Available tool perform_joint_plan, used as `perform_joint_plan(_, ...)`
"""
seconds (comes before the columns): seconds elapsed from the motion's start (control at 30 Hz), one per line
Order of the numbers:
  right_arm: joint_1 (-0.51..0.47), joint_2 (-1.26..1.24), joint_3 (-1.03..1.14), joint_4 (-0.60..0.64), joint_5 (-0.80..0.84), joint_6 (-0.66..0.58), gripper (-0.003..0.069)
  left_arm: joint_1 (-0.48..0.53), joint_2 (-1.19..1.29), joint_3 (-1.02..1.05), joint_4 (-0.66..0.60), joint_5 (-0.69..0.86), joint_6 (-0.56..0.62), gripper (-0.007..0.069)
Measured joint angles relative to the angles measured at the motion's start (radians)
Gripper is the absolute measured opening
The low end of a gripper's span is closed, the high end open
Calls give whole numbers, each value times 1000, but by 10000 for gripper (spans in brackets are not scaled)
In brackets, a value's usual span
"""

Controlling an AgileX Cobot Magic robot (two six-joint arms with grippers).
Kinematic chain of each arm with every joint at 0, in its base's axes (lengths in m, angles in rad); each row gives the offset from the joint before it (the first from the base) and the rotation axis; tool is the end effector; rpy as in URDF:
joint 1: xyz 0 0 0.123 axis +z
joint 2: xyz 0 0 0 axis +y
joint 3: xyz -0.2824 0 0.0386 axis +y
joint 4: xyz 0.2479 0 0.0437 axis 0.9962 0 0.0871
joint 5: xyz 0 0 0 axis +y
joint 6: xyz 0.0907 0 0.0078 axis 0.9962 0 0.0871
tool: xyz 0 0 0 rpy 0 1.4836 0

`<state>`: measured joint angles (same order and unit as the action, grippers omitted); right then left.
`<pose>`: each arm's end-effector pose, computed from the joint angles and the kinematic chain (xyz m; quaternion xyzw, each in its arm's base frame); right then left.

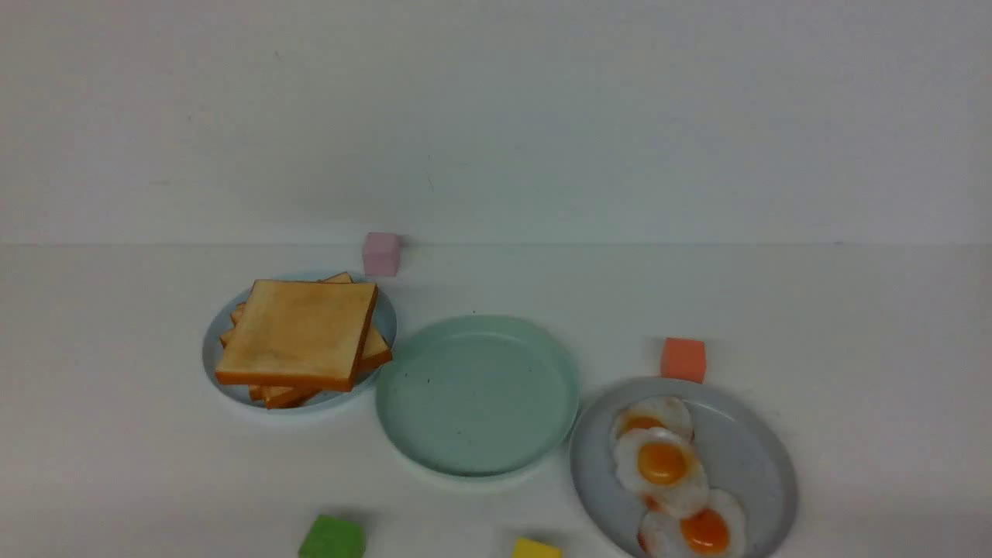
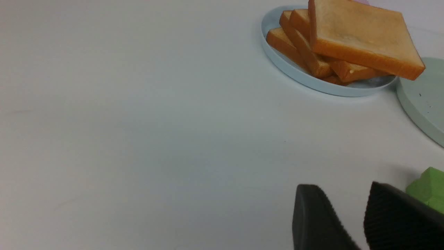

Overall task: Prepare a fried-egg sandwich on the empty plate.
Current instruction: Use the left arm to grab a slice of bread

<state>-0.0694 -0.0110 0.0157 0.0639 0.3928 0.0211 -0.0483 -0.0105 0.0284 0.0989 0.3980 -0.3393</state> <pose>0.0520 -0.0014 0.1732 0.0531 0.8059 0.0130 0.5895 0.0521 0.0010 0.1686 -0.0921 0.8074 -0.0706 0.5784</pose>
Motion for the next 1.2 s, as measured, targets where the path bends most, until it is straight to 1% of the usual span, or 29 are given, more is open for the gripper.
perform_joint_plan(0.87,0,0,0,-1,0,0,241,0,0,0,0,0,0,238)
perform_joint_plan(1.1,0,0,0,-52,0,0,241,0,0,0,0,0,0,238)
perform_joint_plan(1.2,0,0,0,-54,-1,0,241,0,0,0,0,0,0,238)
